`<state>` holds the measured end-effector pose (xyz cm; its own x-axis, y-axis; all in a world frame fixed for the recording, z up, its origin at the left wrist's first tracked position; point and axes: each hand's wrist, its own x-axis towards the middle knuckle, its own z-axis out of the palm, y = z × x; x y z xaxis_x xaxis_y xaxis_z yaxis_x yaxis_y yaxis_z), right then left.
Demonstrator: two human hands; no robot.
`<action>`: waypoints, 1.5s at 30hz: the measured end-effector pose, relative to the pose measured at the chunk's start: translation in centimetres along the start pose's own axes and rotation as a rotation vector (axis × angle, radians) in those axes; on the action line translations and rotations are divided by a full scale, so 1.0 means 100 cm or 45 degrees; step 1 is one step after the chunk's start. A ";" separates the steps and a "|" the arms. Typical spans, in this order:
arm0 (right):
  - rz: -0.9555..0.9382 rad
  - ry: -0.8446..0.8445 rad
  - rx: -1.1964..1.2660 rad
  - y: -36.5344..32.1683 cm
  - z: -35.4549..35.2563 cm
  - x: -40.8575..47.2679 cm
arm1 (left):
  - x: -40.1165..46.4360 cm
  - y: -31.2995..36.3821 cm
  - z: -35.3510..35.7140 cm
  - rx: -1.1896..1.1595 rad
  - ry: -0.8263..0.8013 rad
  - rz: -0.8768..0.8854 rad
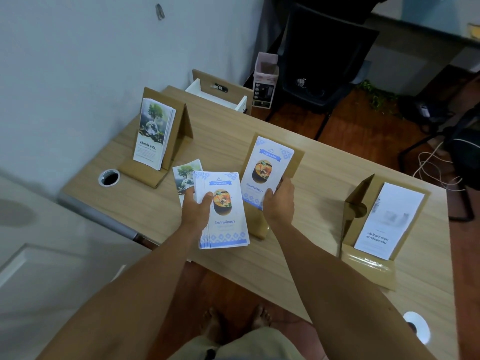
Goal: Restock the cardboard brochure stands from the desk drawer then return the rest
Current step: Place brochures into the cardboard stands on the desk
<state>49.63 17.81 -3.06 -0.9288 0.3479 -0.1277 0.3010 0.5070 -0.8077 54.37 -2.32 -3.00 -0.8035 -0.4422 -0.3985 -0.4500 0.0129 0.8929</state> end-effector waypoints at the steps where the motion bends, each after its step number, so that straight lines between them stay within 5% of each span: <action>1: -0.010 -0.003 -0.022 -0.001 0.001 -0.001 | 0.000 0.000 0.000 0.014 0.000 0.014; 11: 0.078 0.089 -0.112 -0.011 -0.003 -0.009 | 0.003 0.002 -0.002 -0.116 -0.032 -0.006; 18: 0.207 -0.723 0.355 -0.026 -0.006 -0.018 | 0.007 0.009 0.000 -0.294 -0.128 -0.152; 23: 0.262 -0.709 0.376 -0.019 -0.010 -0.016 | 0.003 0.010 0.004 -0.471 -0.204 -0.257; 45: 0.211 -0.645 0.436 -0.026 -0.016 -0.034 | -0.021 0.018 0.015 -0.214 -0.089 -0.013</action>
<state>52.37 16.54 0.42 -0.8881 -0.0589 -0.4559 0.4414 0.1681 -0.8815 54.67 -0.02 -0.89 -0.8269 -0.3780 -0.4164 -0.3919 -0.1438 0.9087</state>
